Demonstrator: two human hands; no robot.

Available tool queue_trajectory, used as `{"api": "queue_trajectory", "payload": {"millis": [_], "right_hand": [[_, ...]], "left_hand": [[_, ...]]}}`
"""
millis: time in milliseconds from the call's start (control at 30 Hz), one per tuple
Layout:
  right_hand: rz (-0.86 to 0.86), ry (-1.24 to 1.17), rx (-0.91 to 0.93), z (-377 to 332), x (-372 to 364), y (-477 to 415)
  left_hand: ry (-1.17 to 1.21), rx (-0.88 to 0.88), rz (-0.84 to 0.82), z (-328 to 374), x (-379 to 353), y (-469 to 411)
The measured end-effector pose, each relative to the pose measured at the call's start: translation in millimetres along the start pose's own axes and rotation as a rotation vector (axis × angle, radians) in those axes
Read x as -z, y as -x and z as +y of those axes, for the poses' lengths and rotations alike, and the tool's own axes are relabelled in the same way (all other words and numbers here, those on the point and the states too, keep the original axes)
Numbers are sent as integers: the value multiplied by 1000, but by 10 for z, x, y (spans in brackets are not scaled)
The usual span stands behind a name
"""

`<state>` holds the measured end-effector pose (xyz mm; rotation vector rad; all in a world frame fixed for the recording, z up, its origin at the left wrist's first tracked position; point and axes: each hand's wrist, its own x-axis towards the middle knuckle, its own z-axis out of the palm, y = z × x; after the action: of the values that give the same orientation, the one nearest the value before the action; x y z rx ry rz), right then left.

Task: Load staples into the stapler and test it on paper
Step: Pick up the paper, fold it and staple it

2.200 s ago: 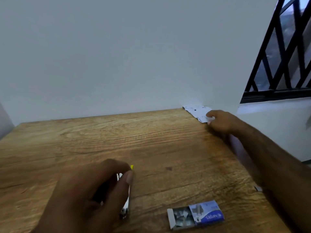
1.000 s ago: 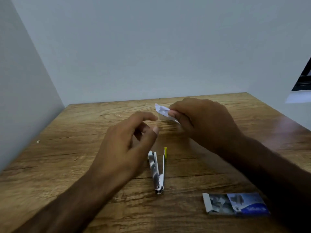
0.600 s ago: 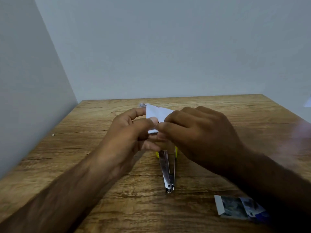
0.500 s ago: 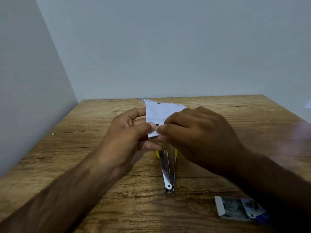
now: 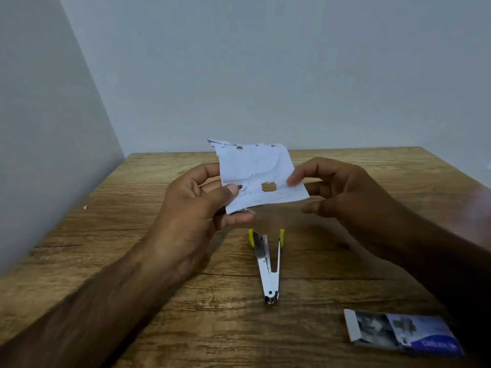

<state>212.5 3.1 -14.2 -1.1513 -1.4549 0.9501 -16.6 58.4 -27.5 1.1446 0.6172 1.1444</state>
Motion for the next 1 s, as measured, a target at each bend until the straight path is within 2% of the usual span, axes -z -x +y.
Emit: {"api": "queue_trajectory", "payload": {"millis": [67, 167, 367, 433, 533, 733, 1000], "right_hand": [[-33, 57, 36, 33, -3, 11], [36, 148, 105, 57, -6, 6], [140, 98, 88, 65, 5, -5], [145, 103, 71, 51, 1, -4], [129, 106, 72, 4, -24, 12], [173, -25, 43, -35, -56, -3], [6, -202, -86, -32, -29, 12]], "left_hand": [[7, 9, -1, -1, 10, -2], [-2, 26, -18, -9, 7, 2], [70, 140, -149, 13, -9, 0], [28, 116, -192, -3, 11, -4], [-129, -1, -166, -60, 24, -8], [-124, -39, -125, -67, 21, 0], [-116, -45, -155, -38, 3, 27]]}}
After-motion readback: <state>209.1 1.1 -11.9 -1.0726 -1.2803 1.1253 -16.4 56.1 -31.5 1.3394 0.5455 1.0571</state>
